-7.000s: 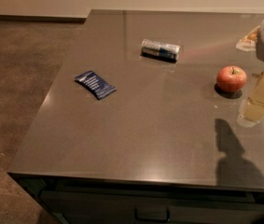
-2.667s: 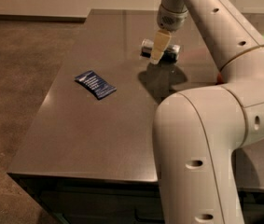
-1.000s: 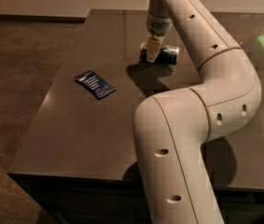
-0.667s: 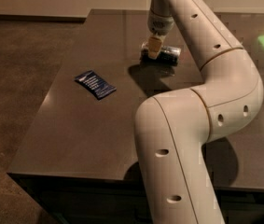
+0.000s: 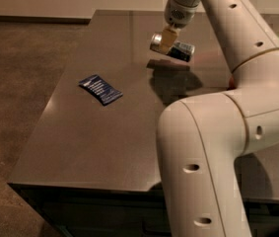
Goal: Place redbull can upright
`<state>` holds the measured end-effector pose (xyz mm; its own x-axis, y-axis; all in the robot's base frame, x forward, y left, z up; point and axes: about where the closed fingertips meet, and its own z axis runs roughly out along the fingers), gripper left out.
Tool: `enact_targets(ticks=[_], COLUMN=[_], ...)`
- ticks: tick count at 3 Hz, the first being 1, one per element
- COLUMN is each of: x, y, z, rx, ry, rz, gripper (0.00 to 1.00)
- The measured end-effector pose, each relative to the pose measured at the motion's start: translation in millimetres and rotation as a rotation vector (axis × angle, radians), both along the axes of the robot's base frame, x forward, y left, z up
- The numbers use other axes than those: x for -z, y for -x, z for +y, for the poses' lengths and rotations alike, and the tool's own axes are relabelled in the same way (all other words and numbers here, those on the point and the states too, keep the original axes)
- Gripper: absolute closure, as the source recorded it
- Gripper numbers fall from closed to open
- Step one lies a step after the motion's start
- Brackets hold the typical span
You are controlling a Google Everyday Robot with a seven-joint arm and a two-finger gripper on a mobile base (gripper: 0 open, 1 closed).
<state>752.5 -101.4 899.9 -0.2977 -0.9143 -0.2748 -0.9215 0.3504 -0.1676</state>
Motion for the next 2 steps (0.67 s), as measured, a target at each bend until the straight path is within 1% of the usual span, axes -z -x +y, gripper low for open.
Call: enact_targets(ticks=[2], x=[-56], y=[43], z=[16], rx=[-0.024], ry=[-0.264], rz=[-0.031], gripper=[1.00])
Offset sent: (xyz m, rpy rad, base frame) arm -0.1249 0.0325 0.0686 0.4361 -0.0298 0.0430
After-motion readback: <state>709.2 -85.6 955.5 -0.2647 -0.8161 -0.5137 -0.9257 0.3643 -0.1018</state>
